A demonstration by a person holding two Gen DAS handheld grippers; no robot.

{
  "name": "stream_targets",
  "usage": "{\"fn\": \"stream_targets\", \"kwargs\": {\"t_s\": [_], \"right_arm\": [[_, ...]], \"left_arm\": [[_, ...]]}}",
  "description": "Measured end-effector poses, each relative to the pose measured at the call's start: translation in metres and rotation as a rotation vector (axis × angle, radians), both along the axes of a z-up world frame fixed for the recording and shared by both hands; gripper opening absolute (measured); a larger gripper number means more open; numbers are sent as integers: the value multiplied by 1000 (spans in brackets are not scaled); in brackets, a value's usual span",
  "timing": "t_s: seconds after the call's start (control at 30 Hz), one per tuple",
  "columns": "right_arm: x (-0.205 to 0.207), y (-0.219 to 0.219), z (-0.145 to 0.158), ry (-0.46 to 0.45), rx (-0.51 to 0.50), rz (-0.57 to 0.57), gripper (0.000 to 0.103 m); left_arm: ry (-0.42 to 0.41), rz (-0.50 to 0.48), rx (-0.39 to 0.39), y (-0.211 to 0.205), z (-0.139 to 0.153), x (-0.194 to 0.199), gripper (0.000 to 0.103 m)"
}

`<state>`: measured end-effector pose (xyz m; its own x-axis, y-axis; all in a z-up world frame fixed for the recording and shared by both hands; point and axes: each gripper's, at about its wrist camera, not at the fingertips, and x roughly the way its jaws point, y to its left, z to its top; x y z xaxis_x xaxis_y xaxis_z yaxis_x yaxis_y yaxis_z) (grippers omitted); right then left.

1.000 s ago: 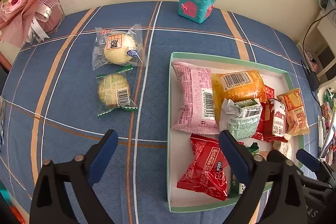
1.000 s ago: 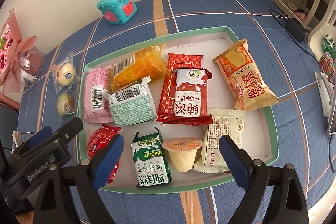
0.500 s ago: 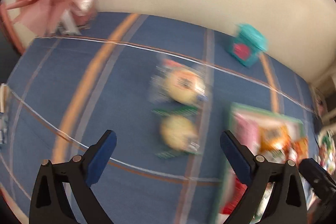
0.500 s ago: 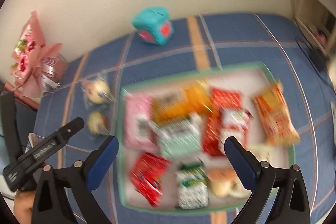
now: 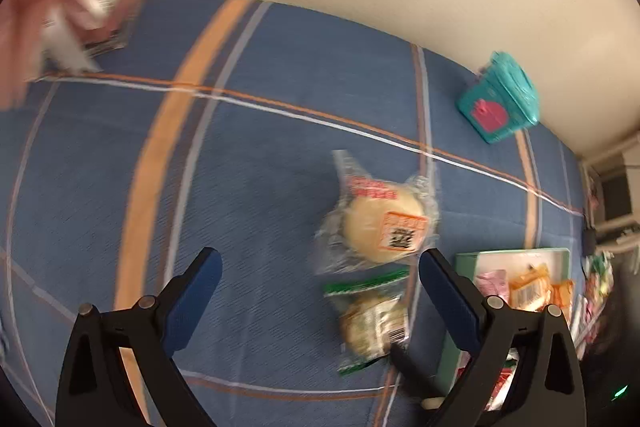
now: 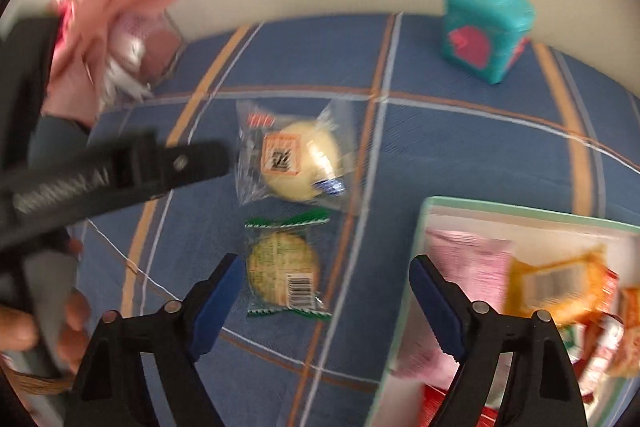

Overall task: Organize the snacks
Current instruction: 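Withdraw both open tools toward the bun and cookie packs, then grasp the bun pack with left tool while right grasps round cookie pack, then carry both packs over the tray and lower them in, opening both tools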

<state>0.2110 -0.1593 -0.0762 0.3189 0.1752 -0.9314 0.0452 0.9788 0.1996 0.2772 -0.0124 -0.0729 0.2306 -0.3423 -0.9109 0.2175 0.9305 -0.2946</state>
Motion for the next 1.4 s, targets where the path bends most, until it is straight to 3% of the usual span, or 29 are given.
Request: {"fn": "stream_targets", "kwargs": {"t_s": [0.07, 0.17, 0.3, 0.47, 0.57, 0.63, 0.7, 0.77, 0.87, 1.0, 1.13, 1.27, 1.4], "right_arm": [[5, 8, -13, 16, 4, 15, 87], [8, 14, -26, 29, 28, 14, 86], [8, 18, -38, 30, -7, 21, 85], [2, 4, -37, 12, -46, -24, 54], [-1, -8, -36, -2, 12, -42, 53], [-2, -9, -35, -4, 13, -37, 53], [-3, -10, -35, -5, 11, -31, 52], [-3, -12, -35, -3, 17, -34, 52], [-5, -18, -33, 1, 31, -47, 52], [-12, -24, -20, -18, 73, -52, 52], [-36, -33, 6, -50, 110, -67, 52], [-71, -58, 31, -89, 96, -109, 52], [-110, -109, 38, -97, 36, -214, 52]], "left_arm": [[12, -34, -13, -6, -4, 7, 98], [15, -54, 28, -9, -11, 14, 98], [24, -69, 28, -13, -19, 21, 98], [47, -115, 7, -40, -30, 25, 98], [52, -137, 12, -57, -36, 27, 98], [63, -129, -6, -64, -40, 31, 92], [81, -121, -67, -68, -44, 34, 62], [84, -114, -112, -68, -46, 34, 56], [50, -131, -102, -67, -43, 23, 52], [34, -33, -130, -45, -33, 12, 52], [1, 25, -206, -24, -8, -22, 52], [-15, 18, -256, -36, 14, -63, 52], [-14, -39, -296, -68, 25, -98, 53]]}}
